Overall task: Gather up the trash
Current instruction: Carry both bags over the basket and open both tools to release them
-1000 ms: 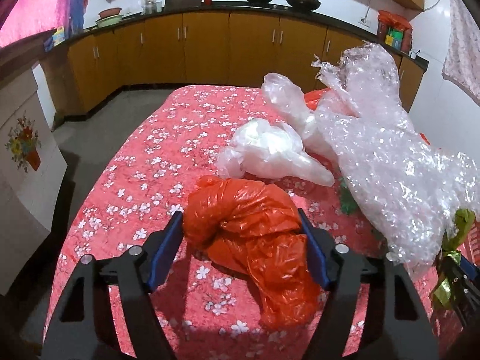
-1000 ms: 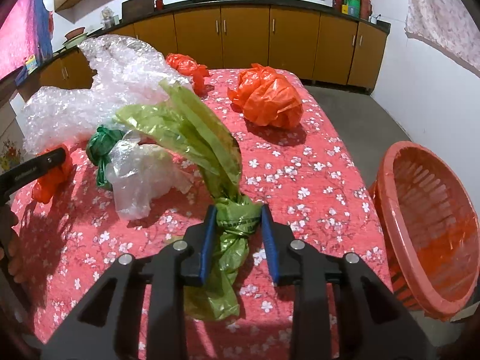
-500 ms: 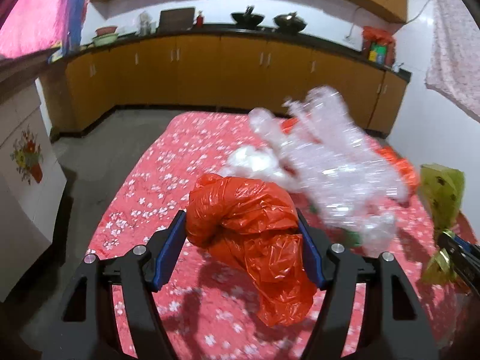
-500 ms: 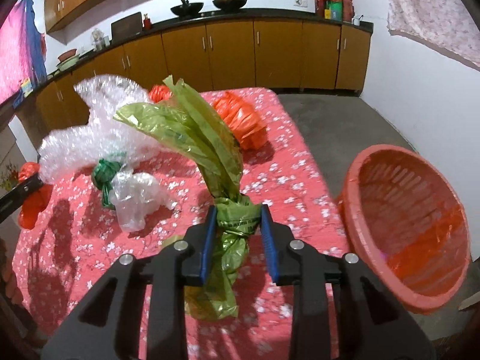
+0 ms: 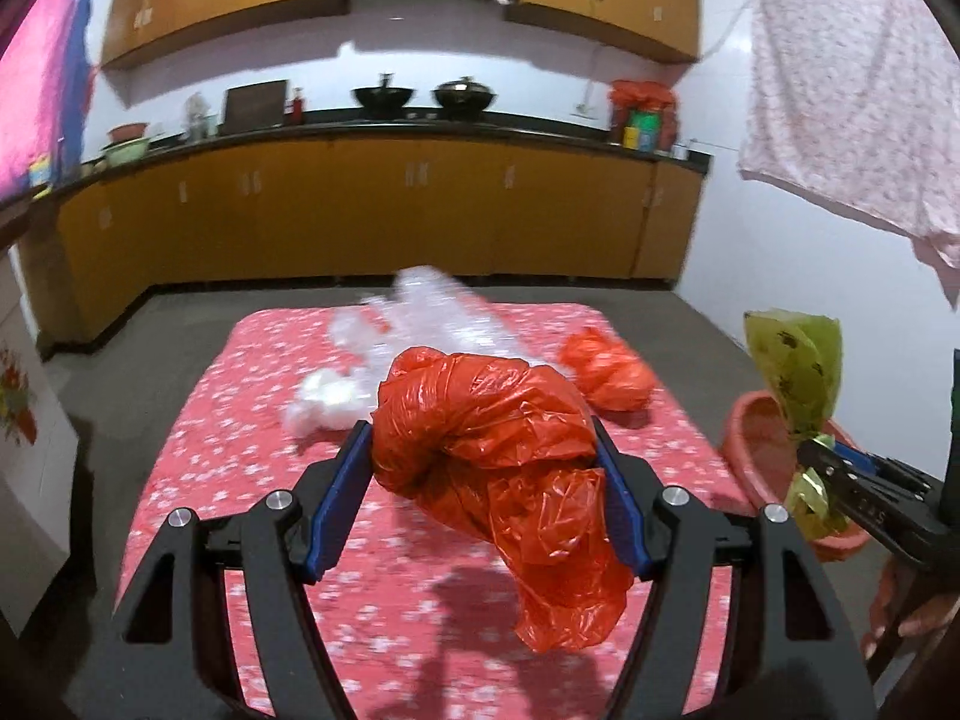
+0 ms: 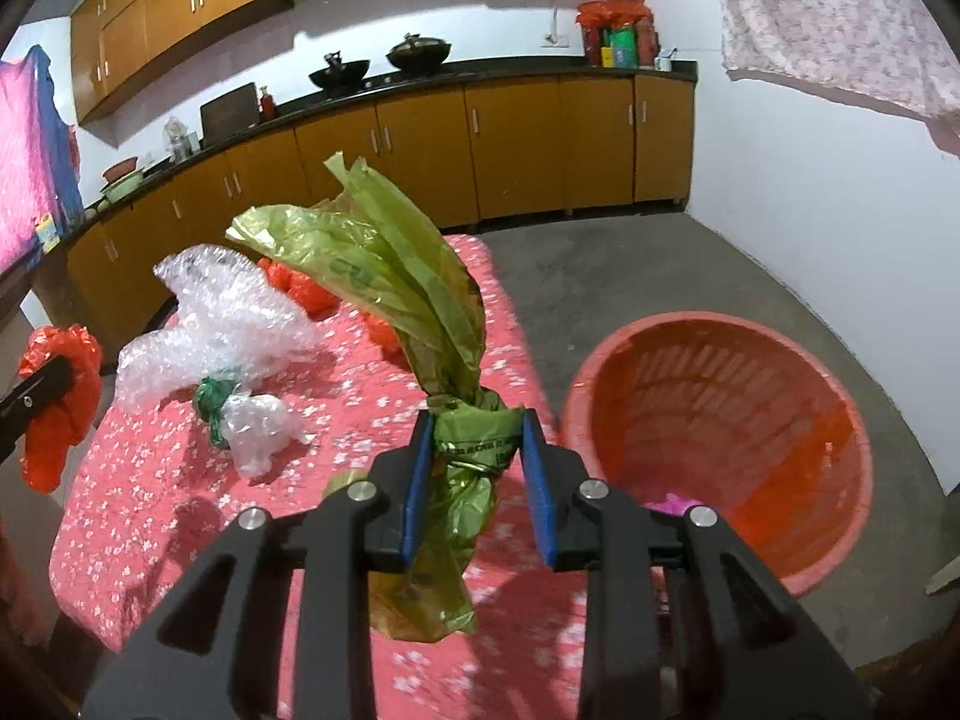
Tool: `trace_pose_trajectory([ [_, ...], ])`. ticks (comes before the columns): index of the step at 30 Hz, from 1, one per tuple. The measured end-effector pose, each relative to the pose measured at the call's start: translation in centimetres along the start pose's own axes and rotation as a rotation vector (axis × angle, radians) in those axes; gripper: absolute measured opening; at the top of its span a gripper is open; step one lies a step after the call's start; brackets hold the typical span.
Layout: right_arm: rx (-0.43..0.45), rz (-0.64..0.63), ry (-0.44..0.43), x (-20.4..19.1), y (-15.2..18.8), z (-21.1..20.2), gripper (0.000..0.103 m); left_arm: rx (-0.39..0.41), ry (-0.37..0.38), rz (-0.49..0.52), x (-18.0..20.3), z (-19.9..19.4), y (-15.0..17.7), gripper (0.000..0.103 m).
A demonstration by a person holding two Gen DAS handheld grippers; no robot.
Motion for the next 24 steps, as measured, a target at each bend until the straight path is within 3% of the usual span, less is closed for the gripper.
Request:
trace_pose_trajectory([
  [16, 0.066, 0.121, 0.195, 11.2, -0.8, -6.7, 0.029, -0.024, 0.228, 0.136, 12.0, 1.2, -0.3, 0.069],
  [24, 0.069, 0.176, 0.227, 14.2, -0.3, -7.2, 0.029, -0.049, 0.331, 0.185, 17.8, 2.5, -0.1, 0.069],
])
Point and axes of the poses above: each gripper's, at about its wrist camera, not at the fingertips, and z roughly the way its jaws point, x to its right, y to its underside, the point moved 2 cm from there along z, roughly the way its jaws point, and after that the axes turned 4 degrees about -y, right-handed, at the moved point
